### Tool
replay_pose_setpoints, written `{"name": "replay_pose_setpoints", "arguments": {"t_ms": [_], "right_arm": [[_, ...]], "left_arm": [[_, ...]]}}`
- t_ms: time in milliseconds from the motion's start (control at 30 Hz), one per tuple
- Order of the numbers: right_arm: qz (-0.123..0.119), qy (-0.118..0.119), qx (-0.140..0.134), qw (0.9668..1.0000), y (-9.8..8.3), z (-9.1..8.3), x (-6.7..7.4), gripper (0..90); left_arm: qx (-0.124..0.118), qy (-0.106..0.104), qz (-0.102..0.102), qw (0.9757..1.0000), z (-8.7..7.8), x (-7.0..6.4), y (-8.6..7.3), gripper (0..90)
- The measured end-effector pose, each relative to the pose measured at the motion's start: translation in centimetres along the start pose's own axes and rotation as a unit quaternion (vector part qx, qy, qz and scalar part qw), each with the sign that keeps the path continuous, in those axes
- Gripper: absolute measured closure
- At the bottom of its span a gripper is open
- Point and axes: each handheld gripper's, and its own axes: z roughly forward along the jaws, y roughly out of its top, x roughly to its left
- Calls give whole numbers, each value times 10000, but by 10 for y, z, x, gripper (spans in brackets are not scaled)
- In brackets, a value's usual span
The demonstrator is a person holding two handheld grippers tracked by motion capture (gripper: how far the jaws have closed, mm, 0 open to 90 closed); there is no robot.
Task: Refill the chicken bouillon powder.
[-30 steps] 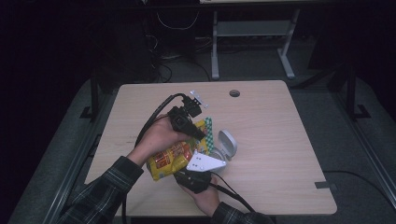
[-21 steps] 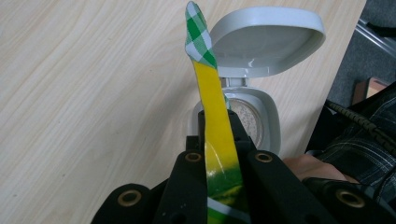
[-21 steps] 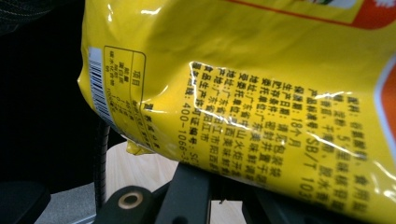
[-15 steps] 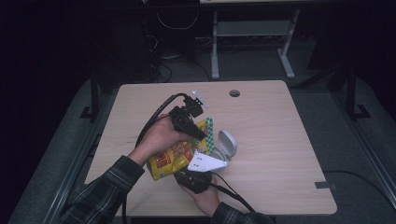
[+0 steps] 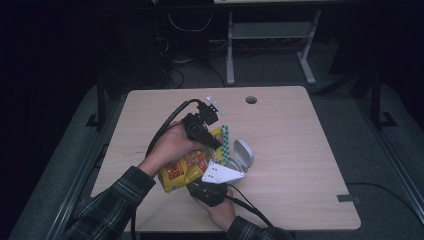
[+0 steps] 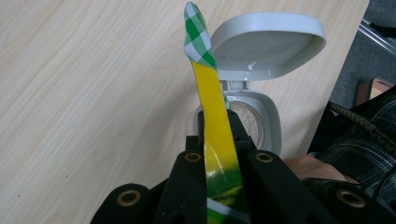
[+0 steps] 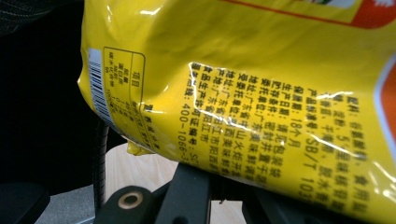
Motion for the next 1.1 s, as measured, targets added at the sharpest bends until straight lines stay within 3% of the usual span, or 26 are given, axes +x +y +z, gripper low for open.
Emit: {"name": "replay_pose_setpoints", "arguments": {"t_ms": [1100], "right_arm": [[-4, 41, 38, 10000, 0, 1, 0, 899]], "left_arm": [[-44, 41, -22, 10000, -1, 1, -3, 898]]}}
